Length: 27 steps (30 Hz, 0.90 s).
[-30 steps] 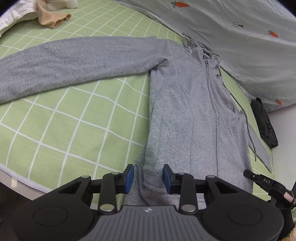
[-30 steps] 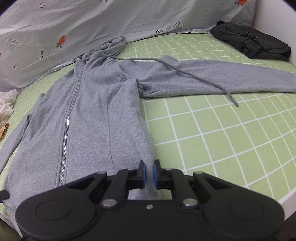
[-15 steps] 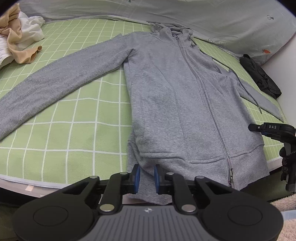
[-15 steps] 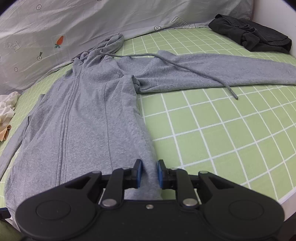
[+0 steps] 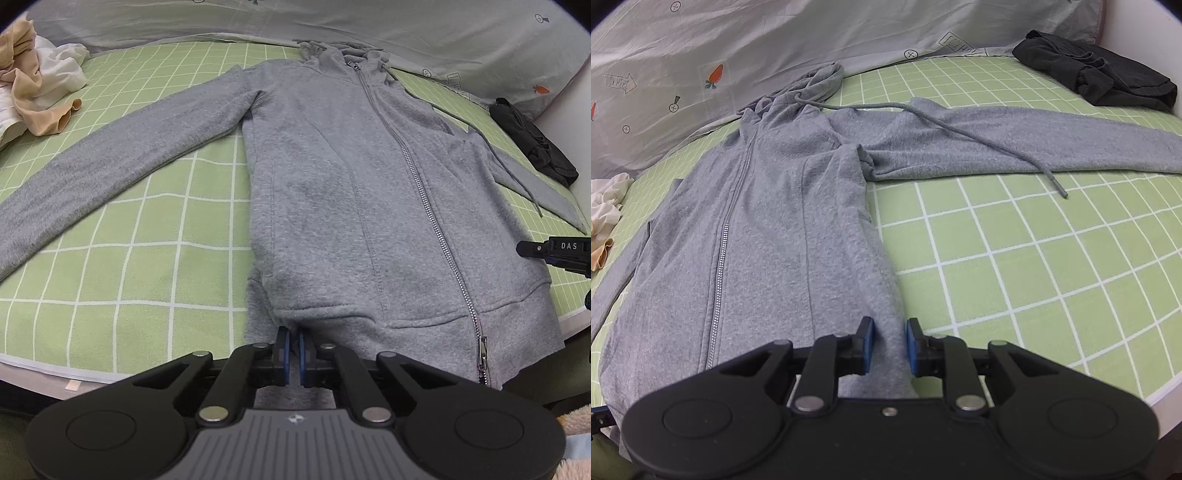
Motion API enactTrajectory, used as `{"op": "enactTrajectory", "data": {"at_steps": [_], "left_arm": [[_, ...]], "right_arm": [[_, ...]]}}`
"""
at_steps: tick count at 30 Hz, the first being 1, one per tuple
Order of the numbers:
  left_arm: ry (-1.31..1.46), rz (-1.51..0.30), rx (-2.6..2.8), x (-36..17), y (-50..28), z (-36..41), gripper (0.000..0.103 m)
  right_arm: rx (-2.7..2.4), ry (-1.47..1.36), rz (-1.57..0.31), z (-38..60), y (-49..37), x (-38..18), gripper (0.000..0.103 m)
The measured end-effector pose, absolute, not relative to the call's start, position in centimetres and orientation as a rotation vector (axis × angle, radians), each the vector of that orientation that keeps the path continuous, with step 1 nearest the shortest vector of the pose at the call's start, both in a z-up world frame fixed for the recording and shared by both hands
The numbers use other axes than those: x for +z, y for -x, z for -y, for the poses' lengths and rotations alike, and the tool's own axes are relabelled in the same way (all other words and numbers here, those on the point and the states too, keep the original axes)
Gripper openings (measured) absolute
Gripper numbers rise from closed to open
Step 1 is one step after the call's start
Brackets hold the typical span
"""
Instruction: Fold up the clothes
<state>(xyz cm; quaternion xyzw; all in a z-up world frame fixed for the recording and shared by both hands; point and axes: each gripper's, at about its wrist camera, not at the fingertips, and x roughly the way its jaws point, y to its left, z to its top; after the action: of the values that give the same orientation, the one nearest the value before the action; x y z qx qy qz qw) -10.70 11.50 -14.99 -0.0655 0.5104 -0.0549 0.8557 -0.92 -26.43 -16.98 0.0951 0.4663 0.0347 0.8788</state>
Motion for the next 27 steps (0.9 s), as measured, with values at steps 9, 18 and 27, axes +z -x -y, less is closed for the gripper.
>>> {"op": "enactTrajectory", "data": {"at_steps": [9, 18, 27], "left_arm": [[0.297, -1.113, 0.203, -14.6, 14.2, -18.5, 0.000], [0.365, -0.987, 0.142, -12.2, 10.7, -17.6, 0.013], [0.249, -0.987, 0.121, -12.2, 6.9, -15.6, 0.042]], "right_arm": [[0.088, -0.132, -0.985, 25.7, 0.7, -16.9, 0.020], [0.041, -0.155, -0.950, 26.3, -0.7, -15.7, 0.065], [0.025, -0.073, -0.904, 24.7, -3.4, -14.9, 0.099]]}}
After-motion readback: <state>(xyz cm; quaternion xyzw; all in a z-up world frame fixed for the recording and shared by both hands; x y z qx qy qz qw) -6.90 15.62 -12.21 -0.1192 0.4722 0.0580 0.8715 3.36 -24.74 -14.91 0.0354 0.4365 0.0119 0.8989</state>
